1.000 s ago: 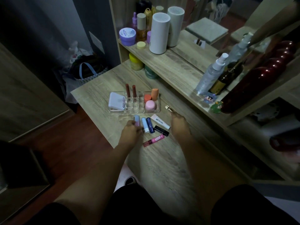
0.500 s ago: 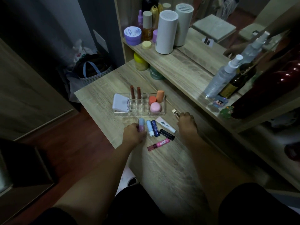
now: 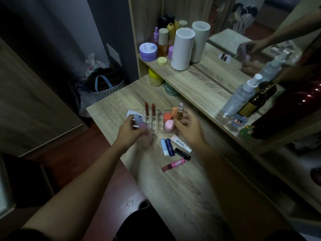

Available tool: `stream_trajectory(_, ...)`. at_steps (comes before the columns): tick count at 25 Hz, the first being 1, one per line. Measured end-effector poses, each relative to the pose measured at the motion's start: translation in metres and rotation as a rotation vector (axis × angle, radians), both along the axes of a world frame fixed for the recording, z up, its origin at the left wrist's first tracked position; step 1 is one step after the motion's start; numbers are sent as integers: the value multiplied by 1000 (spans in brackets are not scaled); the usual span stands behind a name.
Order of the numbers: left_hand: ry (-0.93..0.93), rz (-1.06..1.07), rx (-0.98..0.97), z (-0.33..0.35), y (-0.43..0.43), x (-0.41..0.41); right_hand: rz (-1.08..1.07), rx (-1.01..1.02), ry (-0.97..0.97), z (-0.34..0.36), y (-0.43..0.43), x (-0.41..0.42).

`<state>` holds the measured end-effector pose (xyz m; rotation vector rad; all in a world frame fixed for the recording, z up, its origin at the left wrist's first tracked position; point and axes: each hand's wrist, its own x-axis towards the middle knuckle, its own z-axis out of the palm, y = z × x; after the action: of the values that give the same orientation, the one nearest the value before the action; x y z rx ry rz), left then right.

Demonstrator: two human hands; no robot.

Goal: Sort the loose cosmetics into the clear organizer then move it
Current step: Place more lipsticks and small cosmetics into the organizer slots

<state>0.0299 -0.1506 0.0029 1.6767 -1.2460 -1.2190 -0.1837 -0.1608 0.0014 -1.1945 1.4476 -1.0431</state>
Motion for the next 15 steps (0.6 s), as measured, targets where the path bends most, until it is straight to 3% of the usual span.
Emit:
stream_trajectory(7, -86, 216, -89, -3, -30, -8, -123, -58, 12, -8, -36, 42)
stream_trajectory(15, -340, 85, -199, -21, -42, -18, -61, -29, 205, -31, -51, 50)
